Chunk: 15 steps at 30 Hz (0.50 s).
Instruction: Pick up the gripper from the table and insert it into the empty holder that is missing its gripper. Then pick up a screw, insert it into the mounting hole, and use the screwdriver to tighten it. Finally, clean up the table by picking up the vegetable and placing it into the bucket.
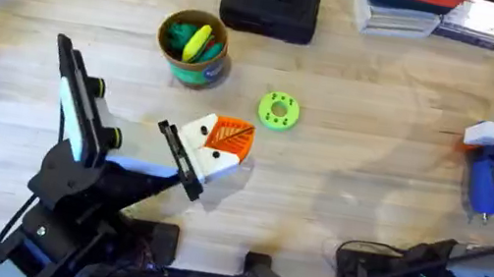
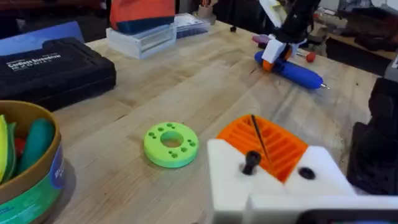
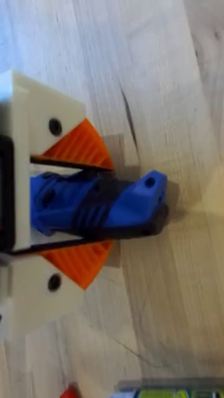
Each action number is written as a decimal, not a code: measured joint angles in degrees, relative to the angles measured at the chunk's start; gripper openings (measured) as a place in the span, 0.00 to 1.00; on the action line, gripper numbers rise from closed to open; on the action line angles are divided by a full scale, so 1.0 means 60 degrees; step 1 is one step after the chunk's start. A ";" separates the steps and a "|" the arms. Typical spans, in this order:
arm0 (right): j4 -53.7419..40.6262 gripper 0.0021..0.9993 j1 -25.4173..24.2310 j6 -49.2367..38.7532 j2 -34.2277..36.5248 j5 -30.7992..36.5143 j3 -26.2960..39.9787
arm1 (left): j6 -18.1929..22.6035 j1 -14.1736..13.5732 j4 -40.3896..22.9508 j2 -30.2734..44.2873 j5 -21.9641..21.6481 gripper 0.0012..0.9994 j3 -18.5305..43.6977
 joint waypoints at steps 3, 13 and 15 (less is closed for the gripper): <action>0.0002 0.51 0.0009 -0.0001 -0.0004 -0.0002 0.0000 | 0.0000 0.0000 0.0000 0.0000 0.0000 0.01 0.0000; -0.0166 0.20 0.0011 -0.0031 0.0000 -0.0005 0.0000 | 0.0000 0.0000 0.0000 0.0000 0.0000 0.01 0.0000; -0.0199 0.20 0.0024 -0.0033 0.0000 -0.0005 0.0000 | -0.0004 0.0000 0.0000 0.0000 0.0000 0.01 0.0000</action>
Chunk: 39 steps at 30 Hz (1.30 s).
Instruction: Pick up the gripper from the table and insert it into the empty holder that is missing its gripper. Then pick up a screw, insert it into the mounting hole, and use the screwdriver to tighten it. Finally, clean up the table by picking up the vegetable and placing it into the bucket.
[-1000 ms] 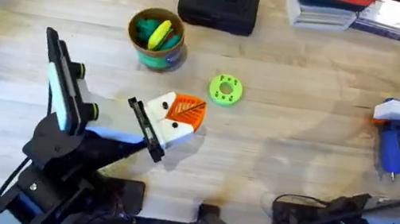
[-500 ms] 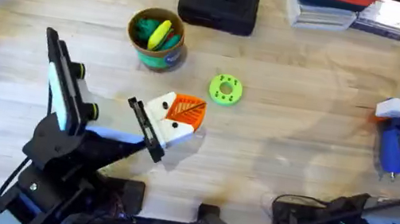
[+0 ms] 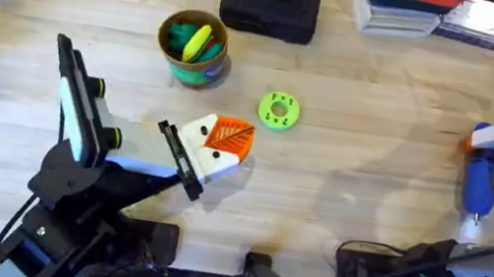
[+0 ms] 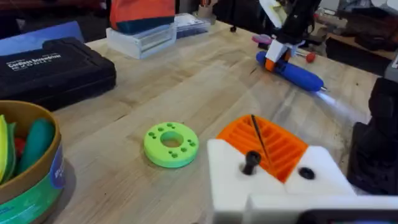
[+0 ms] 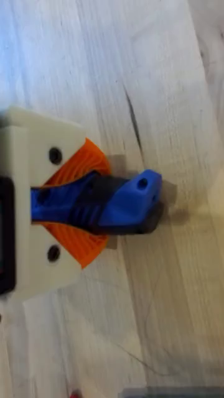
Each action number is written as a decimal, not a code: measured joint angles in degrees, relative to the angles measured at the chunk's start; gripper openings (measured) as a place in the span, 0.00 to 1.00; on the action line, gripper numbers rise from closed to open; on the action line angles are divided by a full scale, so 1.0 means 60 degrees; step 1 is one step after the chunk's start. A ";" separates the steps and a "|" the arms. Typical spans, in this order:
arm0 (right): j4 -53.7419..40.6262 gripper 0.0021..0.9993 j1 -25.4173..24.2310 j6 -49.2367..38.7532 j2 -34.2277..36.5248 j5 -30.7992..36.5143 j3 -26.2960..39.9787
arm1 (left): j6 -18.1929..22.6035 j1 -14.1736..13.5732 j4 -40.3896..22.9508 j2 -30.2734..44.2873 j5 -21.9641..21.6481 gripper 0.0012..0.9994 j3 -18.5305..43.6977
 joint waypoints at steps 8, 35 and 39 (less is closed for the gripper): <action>-0.0063 0.20 0.0015 0.0000 -0.0022 0.0000 -0.0001 | 0.0004 0.0000 0.0000 0.0000 0.0000 0.01 0.0000; 0.0485 0.20 0.1282 0.1215 -0.4781 -0.1128 -0.0121 | 0.0003 0.0000 0.0000 0.0000 0.0000 0.01 0.0000; 0.0780 0.20 0.1962 0.1740 -0.5881 -0.1279 -0.0124 | 0.0002 0.0000 0.0000 0.0000 0.0000 0.01 0.0000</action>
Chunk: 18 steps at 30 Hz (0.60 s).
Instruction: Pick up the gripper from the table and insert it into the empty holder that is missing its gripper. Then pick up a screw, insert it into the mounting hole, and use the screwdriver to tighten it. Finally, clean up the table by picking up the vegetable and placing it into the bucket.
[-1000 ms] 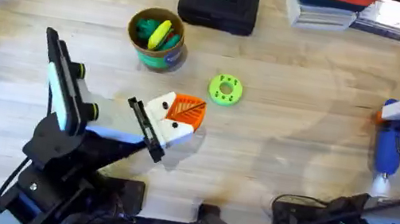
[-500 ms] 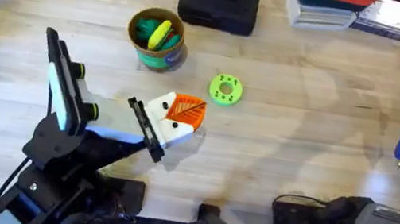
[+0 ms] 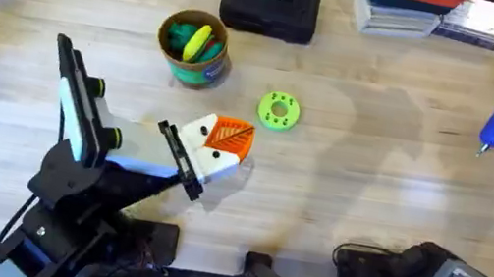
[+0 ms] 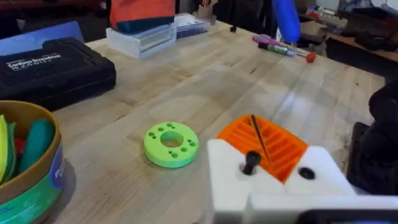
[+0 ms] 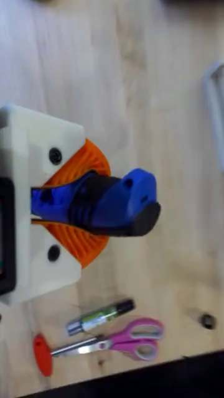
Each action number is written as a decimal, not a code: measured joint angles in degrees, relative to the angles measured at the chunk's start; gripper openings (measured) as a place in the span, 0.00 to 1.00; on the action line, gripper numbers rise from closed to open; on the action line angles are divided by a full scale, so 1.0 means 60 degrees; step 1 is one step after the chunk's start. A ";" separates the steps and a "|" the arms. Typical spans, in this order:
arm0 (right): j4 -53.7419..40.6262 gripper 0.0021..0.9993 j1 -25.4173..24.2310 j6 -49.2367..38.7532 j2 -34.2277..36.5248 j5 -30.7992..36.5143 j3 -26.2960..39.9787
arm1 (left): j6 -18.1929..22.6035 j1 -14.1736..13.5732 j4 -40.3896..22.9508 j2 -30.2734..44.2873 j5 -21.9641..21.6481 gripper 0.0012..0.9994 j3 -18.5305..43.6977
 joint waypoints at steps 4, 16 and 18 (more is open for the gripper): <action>0.0332 0.20 0.0528 0.0545 -0.1182 -0.0148 -0.0038 | 0.0002 0.0000 0.0000 0.0000 0.0000 0.01 0.0000; 0.5169 0.19 0.4157 0.3462 -0.3535 -0.0411 -0.3570 | 0.0002 0.0000 0.0000 0.0000 0.0000 0.01 0.0000; 0.5169 0.19 0.4157 0.3462 -0.3535 -0.0411 -0.3570 | 0.0002 0.0000 0.0000 0.0000 0.0000 0.01 0.0000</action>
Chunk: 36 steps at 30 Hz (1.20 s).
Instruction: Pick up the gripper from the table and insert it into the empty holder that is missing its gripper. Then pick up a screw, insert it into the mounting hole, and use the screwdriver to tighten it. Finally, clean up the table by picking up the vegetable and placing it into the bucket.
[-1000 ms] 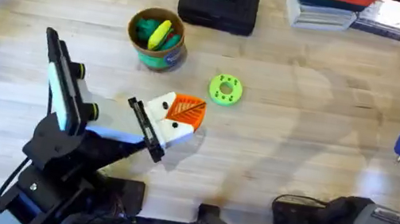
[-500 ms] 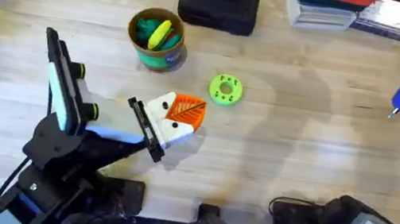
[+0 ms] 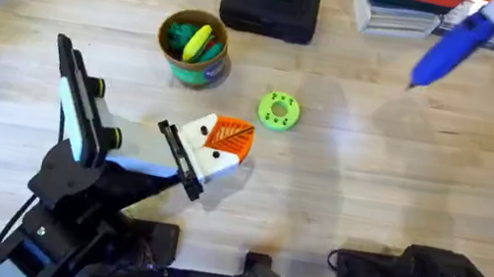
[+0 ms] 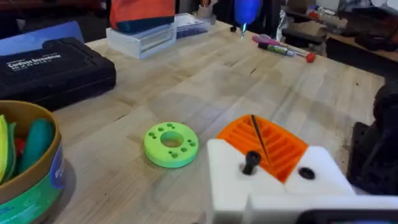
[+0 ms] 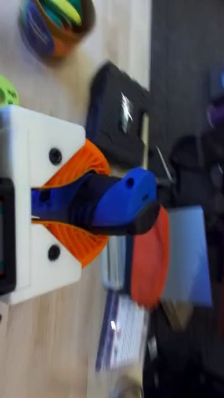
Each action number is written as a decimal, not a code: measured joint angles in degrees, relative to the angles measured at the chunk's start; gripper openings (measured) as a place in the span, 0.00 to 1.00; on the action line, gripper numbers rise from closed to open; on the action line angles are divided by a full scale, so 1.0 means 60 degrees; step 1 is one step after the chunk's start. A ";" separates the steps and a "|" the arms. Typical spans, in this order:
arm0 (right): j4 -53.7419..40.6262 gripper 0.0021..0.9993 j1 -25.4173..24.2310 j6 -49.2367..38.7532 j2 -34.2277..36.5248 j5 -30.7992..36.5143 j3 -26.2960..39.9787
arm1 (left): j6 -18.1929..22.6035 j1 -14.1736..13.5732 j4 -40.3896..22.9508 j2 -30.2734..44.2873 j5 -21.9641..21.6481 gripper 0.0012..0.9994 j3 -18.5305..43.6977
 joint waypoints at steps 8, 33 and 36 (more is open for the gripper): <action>0.3155 0.19 0.2143 0.0474 0.0400 0.0399 -0.0463 | 0.0009 0.0005 0.0000 0.0004 -0.0011 0.01 0.0000; 0.8281 0.17 0.5127 0.2147 0.2011 -0.3750 -0.0477 | 0.0014 0.0015 0.0000 0.0000 -0.0004 0.01 0.0000; 0.8276 0.17 0.5384 0.2432 0.2004 -0.3946 -0.0477 | 0.0015 0.0015 0.0000 0.0000 -0.0004 0.01 0.0000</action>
